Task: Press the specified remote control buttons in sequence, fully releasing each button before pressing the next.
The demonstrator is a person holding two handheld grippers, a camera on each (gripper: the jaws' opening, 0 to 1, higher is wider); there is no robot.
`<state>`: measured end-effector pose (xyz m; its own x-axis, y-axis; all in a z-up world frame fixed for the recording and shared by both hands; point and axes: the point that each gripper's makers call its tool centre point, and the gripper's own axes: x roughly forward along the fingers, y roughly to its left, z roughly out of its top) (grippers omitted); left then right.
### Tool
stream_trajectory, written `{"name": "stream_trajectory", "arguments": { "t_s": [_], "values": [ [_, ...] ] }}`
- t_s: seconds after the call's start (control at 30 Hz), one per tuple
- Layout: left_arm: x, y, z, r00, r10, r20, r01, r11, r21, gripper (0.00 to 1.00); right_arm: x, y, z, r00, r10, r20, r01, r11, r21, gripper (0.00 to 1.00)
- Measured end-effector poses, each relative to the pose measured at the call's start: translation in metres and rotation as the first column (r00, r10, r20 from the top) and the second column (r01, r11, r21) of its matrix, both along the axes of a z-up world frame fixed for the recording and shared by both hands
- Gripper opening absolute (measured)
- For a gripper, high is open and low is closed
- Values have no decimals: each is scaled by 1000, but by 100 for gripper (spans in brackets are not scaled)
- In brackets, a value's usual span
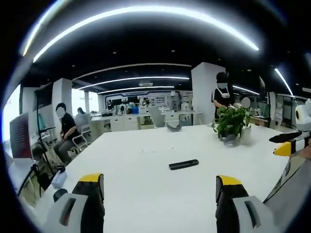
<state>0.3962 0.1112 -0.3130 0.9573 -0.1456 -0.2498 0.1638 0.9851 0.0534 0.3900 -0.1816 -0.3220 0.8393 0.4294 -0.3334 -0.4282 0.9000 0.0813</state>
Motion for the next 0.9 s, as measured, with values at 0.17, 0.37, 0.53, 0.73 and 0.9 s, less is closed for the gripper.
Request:
{"name": "stream_trajectory", "arguments": {
  "t_s": [0.17, 0.37, 0.53, 0.73, 0.9],
  "values": [
    [0, 2, 2, 1000, 13, 20, -14, 998, 54, 99, 2, -8, -2, 1000, -22, -19, 22, 1000, 22, 98],
    [0, 3, 0, 1000, 19, 14, -20, 998, 66, 98, 0, 0, -5, 999, 19, -29, -19, 1000, -2, 96],
    [0, 7, 6, 998, 43, 52, -49, 991, 125, 96, -2, 3, -7, 998, 42, -38, -42, 999, -2, 95],
    [-1, 6, 5, 998, 41, 49, -48, 987, 154, 96, -1, 1, -7, 999, 33, -39, -32, 999, 6, 94],
    [-1, 2, 5, 998, 21, 58, -31, 982, 187, 96, 0, -3, -8, 999, 12, -44, -12, 1000, 8, 94]
  ]
}}
